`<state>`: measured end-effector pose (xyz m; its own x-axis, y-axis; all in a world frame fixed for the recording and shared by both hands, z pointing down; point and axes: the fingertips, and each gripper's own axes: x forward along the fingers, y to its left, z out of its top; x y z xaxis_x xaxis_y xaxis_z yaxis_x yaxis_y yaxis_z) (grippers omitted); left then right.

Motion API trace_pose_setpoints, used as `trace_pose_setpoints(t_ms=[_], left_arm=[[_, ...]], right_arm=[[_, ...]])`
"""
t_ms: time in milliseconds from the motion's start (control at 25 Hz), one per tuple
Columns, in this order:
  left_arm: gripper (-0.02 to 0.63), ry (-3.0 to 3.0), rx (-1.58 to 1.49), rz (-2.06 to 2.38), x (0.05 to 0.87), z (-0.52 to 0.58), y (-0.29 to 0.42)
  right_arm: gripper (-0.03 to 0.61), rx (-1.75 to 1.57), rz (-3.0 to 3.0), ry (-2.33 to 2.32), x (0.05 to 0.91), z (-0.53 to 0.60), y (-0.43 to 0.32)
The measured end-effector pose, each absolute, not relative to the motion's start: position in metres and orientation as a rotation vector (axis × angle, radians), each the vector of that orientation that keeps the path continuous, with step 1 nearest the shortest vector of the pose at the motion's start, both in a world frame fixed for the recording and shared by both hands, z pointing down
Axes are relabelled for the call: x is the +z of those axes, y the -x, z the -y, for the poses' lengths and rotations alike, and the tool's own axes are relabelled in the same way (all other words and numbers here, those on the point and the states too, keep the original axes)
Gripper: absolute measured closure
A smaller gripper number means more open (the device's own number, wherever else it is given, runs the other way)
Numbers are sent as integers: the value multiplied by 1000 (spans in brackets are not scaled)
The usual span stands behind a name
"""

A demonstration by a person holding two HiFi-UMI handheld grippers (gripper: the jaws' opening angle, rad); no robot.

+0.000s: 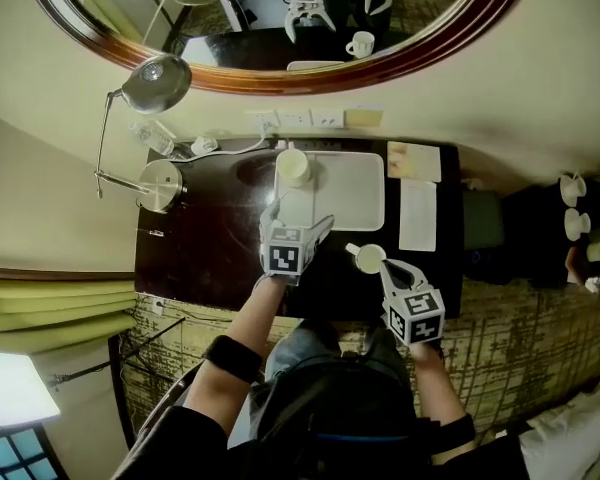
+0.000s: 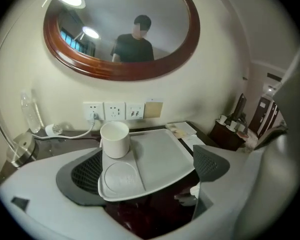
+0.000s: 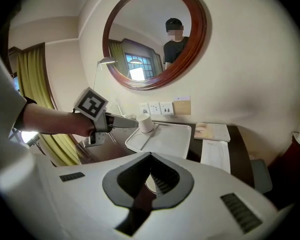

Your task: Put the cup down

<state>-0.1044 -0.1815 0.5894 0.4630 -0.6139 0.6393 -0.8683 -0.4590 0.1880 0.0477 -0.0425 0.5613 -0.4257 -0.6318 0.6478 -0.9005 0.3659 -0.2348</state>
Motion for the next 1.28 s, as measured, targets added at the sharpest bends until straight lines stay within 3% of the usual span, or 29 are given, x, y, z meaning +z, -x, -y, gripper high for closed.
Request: trace_pose_setpoints(t_ms=[160, 840, 1000, 1120, 1280], left_arm=[[11, -2220, 723, 1264, 605, 228, 116], [16, -2223, 843, 1258, 670, 318, 129], [94, -2207, 898, 1253, 677, 323, 134], [192, -2201, 932, 1229, 680, 321, 134], [197, -2211, 957, 1220, 679, 320, 136]], right_arm=[[574, 836, 2189, -1325, 564, 41, -32], [574, 989, 2078, -1415, 614, 13, -51], [574, 1001, 2067, -1429, 616, 11, -55], [574, 1008, 2063, -1435, 615, 9, -57], [574, 1023, 2066, -1434, 617, 6, -57]])
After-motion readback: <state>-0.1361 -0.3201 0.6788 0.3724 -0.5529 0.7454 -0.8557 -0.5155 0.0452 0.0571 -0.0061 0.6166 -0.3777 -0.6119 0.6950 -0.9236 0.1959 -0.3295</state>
